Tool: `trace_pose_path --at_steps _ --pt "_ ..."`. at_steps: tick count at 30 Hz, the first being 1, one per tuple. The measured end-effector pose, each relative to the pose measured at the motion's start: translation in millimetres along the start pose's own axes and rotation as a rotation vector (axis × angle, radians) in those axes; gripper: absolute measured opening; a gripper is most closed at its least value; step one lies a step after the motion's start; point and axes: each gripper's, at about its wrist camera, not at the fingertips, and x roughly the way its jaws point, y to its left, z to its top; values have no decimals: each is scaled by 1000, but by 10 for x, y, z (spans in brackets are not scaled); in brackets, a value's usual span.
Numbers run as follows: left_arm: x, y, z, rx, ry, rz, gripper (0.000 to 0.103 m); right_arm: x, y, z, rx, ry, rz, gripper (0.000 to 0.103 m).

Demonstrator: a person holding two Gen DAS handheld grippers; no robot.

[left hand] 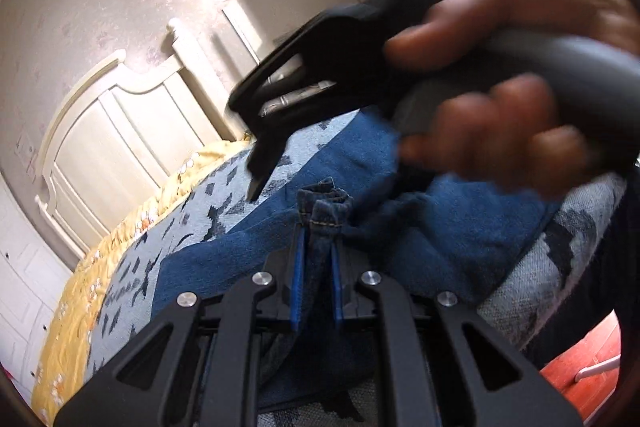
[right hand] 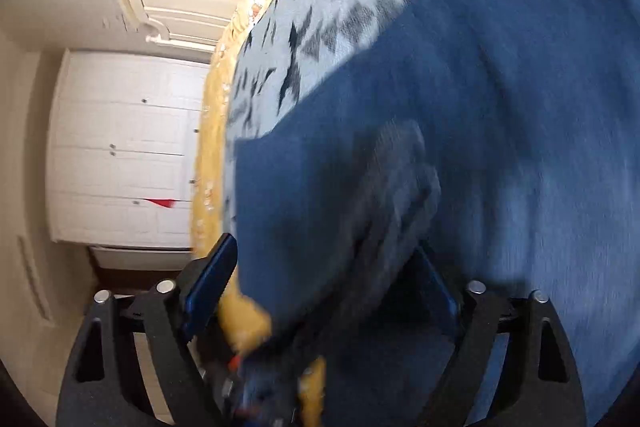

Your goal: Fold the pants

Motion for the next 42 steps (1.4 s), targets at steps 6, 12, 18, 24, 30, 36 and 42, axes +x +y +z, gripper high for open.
trace_pose_path --at_steps 6,12,18,24,30,36,42 --pt "46 -373 -55 174 -7 56 11 46 142 126 -134 -107 -110 11" --pt "160 -823 94 228 -26 -51 11 -410 -155 129 -191 -204 -198 11" --pt "233 -979 60 263 -3 -92 10 -401 -549 115 -153 -146 -221 13" --pt "236 -1007 38 284 3 -88 10 -349 -552 203 -132 -118 -211 17" --pt "153 -1132 -15 304 0 -78 9 -476 -577 189 -137 -148 -194 17" --pt "-137 -968 36 139 12 -223 16 -689 -618 192 -104 -238 -267 31" --pt "-652 85 -336 -299 32 -174 38 -1179 -405 -129 -153 -429 -466 37"
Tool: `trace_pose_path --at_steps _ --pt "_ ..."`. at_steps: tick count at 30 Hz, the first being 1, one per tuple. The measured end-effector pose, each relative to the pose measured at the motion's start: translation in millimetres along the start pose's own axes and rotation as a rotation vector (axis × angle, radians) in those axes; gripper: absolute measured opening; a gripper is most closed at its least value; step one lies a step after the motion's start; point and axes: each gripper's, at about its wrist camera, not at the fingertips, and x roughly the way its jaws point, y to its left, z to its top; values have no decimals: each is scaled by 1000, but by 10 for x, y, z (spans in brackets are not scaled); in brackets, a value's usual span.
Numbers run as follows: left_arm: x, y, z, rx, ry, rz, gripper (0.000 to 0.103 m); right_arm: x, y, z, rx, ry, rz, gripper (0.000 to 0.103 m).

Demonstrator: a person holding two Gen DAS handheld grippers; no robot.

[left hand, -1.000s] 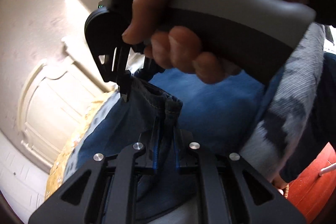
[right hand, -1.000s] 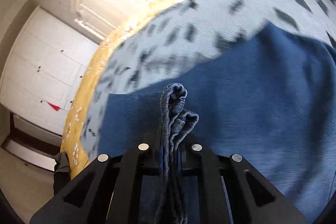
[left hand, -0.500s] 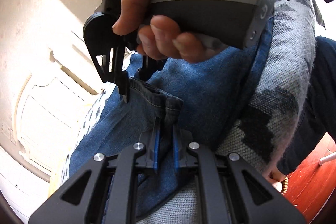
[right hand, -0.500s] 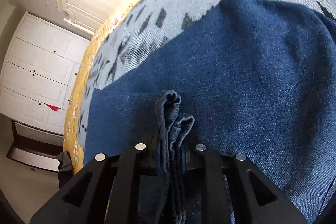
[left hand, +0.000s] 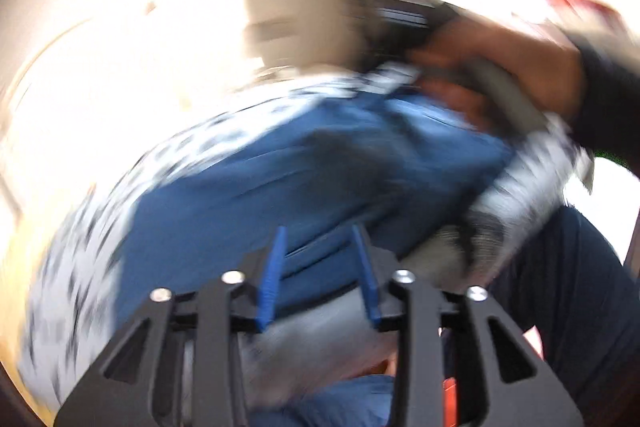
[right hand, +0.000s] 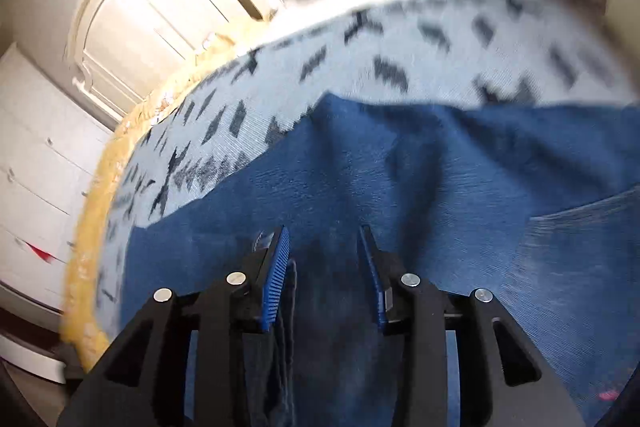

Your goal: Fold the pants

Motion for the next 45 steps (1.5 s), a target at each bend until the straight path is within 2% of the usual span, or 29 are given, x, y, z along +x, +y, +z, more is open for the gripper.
trace_pose_path --at_steps 2,3,5,7,10,11,12,15,16,17,19,20,23,25,27,29,31,32,33,35,36,37,39,42,43,44,45 --pt "-171 459 -212 -154 19 111 38 -114 300 -239 -119 -2 36 37" --pt "-213 635 -308 -195 28 175 33 -123 444 -352 -172 -6 45 37" --pt "-262 930 -422 -258 35 223 30 -145 690 -583 -288 -47 -1 37" --pt "-265 1078 -401 -291 20 209 26 -81 833 -785 -343 -64 -61 37" --pt "-194 1035 -229 -238 -47 148 26 55 873 -972 -383 -40 -144 37" --pt "-89 1048 -149 -238 -32 126 27 106 854 -1019 -388 -22 -169 37" --pt "48 1048 -147 -244 16 91 27 126 816 -1060 -386 -16 -173 37" --pt "426 1129 -269 -243 181 88 27 167 861 -1135 -415 -41 -180 39" --pt "440 1138 -305 -243 178 78 27 158 869 -1154 -424 -38 -179 42" --pt "399 1144 -291 -240 180 86 25 175 897 -1166 -434 -35 -175 49" --pt "340 1142 -230 -203 186 131 24 224 963 -1184 -467 -36 -184 55" --pt "293 1162 -169 -210 173 139 24 235 975 -1190 -475 -37 -188 58" --pt "278 1336 89 -282 139 102 24 217 970 -1209 -461 -40 -173 63" --pt "368 1441 277 -278 125 70 14 212 977 -1220 -468 -40 -168 67" --pt "643 1561 540 -259 135 15 3 213 983 -1228 -470 -35 -146 77" --pt "1044 1692 707 -250 193 -32 3 220 991 -1241 -471 -37 -142 80" --pt "1513 1851 752 -239 273 -2 3 228 999 -1234 -460 -31 -128 85" --pt "1721 1917 720 -239 327 -25 3 227 1006 -1230 -451 -28 -123 88" --pt "1889 1973 678 -235 369 -24 1 222 1021 -1235 -449 -25 -128 88" --pt "2010 2066 699 -212 371 4 2 208 1089 -1240 -487 3 -161 88" --pt "2014 2095 723 -202 370 41 2 168 1125 -1225 -502 0 -185 87" --pt "1992 2137 740 -203 359 78 2 82 1160 -1186 -503 -28 -197 87" --pt "1894 2249 760 -261 330 112 2 -82 1225 -1008 -481 -83 -153 87" --pt "1637 2290 787 -358 267 56 2 -55 1259 -657 -455 -115 -134 86" --pt "1550 2281 756 -395 260 32 7 20 1249 -549 -458 -113 -145 84" --pt "1494 2283 714 -424 258 30 11 128 1221 -441 -463 -95 -160 76" --pt "1423 2279 654 -454 256 31 20 260 1173 -332 -466 -70 -180 67"
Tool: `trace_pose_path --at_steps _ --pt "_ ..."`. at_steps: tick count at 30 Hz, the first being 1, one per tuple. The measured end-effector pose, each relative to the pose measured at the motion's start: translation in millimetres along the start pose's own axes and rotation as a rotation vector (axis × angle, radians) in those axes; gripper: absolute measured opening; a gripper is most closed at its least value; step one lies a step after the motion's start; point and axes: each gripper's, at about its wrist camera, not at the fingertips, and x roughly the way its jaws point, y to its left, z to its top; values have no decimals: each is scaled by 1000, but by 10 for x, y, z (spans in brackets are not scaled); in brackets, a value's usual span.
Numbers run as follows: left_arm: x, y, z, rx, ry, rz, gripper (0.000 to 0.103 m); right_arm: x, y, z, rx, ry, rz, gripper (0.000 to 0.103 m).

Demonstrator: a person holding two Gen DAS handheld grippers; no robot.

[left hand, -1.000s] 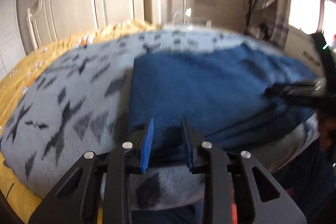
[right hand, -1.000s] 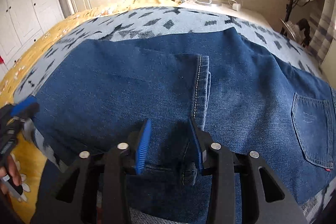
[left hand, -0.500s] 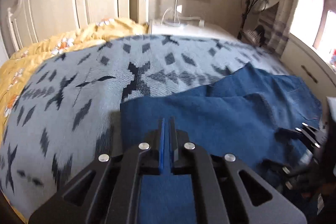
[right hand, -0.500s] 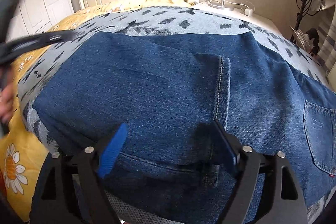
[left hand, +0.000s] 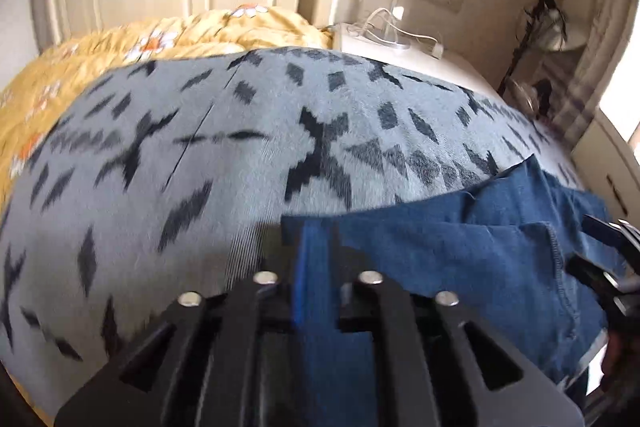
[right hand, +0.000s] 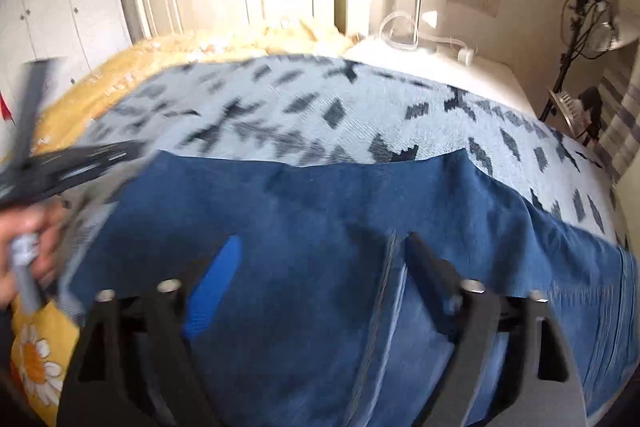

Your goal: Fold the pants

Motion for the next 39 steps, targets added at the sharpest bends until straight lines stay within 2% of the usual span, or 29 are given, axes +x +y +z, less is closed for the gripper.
trace_pose_path --at_steps 3,5,8,10,14,16,23,26,31,33,35,39 --pt "-80 1 -322 -21 25 -31 22 296 -161 -4 2 47 -51 63" --pt "-86 -83 -565 47 41 -15 24 496 -322 -105 33 119 -88 57" --pt "-211 -86 -840 84 22 6 28 506 -452 -239 93 95 -36 56" --pt "-302 -33 -970 53 29 43 47 483 -437 -265 85 89 -44 56" --pt "-446 118 -1195 -76 35 -51 48 466 -454 -304 89 63 -47 58" --pt "-495 141 -1257 -111 28 -76 46 446 -435 -324 84 54 -53 58" --pt "-507 92 -1273 -112 43 -89 43 472 -453 -309 90 48 -49 59" --pt "-506 96 -1275 -124 54 -108 37 475 -459 -311 91 49 -47 60" --pt "-556 205 -1252 -205 61 -171 23 473 -468 -314 93 48 -44 61" --pt "-573 239 -1245 -236 58 -194 23 473 -468 -313 94 48 -43 61" --pt "-520 276 -1264 -267 90 -172 37 477 -468 -310 96 46 -40 63" --pt "-529 306 -1280 -282 99 -203 37 478 -470 -308 100 45 -40 66"
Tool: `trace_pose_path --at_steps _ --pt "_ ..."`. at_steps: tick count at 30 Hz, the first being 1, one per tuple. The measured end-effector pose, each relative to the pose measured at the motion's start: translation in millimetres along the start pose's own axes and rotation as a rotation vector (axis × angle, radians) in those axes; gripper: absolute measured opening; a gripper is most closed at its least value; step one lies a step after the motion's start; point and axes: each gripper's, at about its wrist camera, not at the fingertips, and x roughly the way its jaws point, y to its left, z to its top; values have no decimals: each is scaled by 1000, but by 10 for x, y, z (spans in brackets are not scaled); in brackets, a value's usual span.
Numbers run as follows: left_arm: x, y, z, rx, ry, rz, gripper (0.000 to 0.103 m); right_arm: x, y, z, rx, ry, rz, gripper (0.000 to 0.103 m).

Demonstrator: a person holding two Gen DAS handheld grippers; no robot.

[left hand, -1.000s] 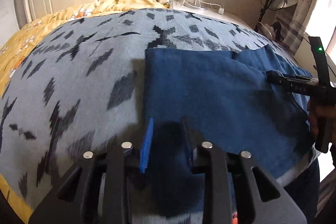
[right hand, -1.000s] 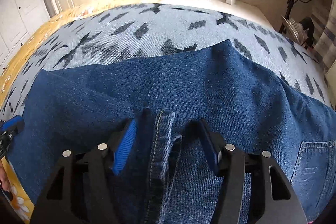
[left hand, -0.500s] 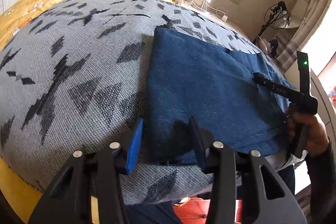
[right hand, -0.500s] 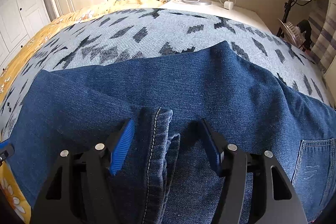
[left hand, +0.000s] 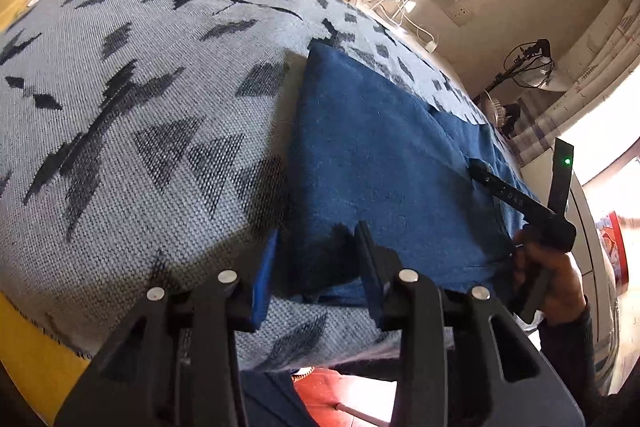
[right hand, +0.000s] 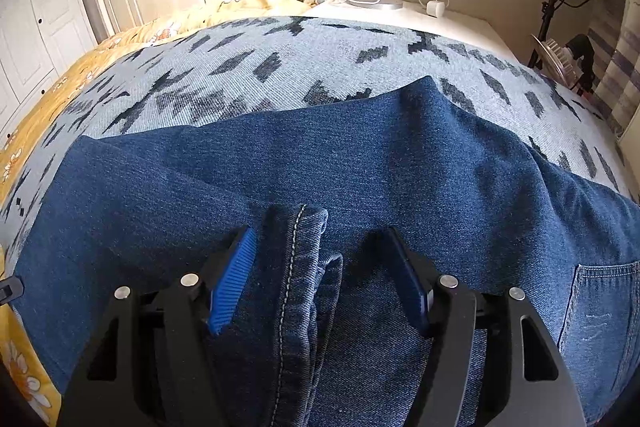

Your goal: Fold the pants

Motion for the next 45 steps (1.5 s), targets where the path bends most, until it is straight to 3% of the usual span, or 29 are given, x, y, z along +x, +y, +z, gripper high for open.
trace_pose_path --at_steps 3,5,7,8,10,13,17,20,23,25,26,27,29,31,35,36,38,39,40,45 --pt "-29 6 1 -10 7 -42 20 0 -6 14 4 5 -21 74" --pt "-95 -47 0 10 -17 -51 17 -77 11 67 -19 45 -95 77" --pt "-156 -108 1 31 -38 -48 15 -349 90 177 -26 11 -153 79" --pt "-192 -146 11 39 -53 -50 15 -493 173 253 -31 -15 -115 79" --pt "-239 -262 33 81 -74 -13 14 -605 409 400 -73 21 -16 85" --pt "-294 -456 18 154 -106 57 14 -572 957 653 -145 148 176 85" --pt "-323 -658 -24 232 -135 146 14 -294 1932 794 -278 381 327 86" --pt "-338 -762 -44 266 -151 194 14 -99 2502 733 -411 457 239 86" --pt "-393 -865 -80 294 -172 211 14 88 2737 660 -457 510 202 85" --pt "-423 -928 -88 310 -185 217 14 190 2806 589 -503 520 148 70" --pt "-440 -949 -93 307 -194 212 14 206 2796 569 -513 509 124 50" --pt "-444 -947 -87 297 -199 209 14 220 2749 577 -497 503 129 38" --pt "-459 -883 -91 226 -228 182 20 194 2631 615 -467 492 163 24" --pt "-428 -832 -113 150 -225 175 65 156 2523 679 -410 481 190 19" --pt "-245 -825 -200 43 -223 144 67 41 2354 779 -326 448 238 17" --pt "-191 -861 -210 46 -222 154 66 -2 2305 806 -303 440 261 16" --pt "-120 -1020 -246 84 -219 185 45 -123 2138 894 -243 422 317 13" --pt "-112 -1155 -258 136 -228 204 18 -193 2063 942 -215 408 343 12" --pt "-130 -1380 -272 214 -256 238 13 -304 1915 1012 -186 389 374 12" --pt "-389 -2518 -263 493 -462 257 12 -1166 747 1329 -41 199 459 11"
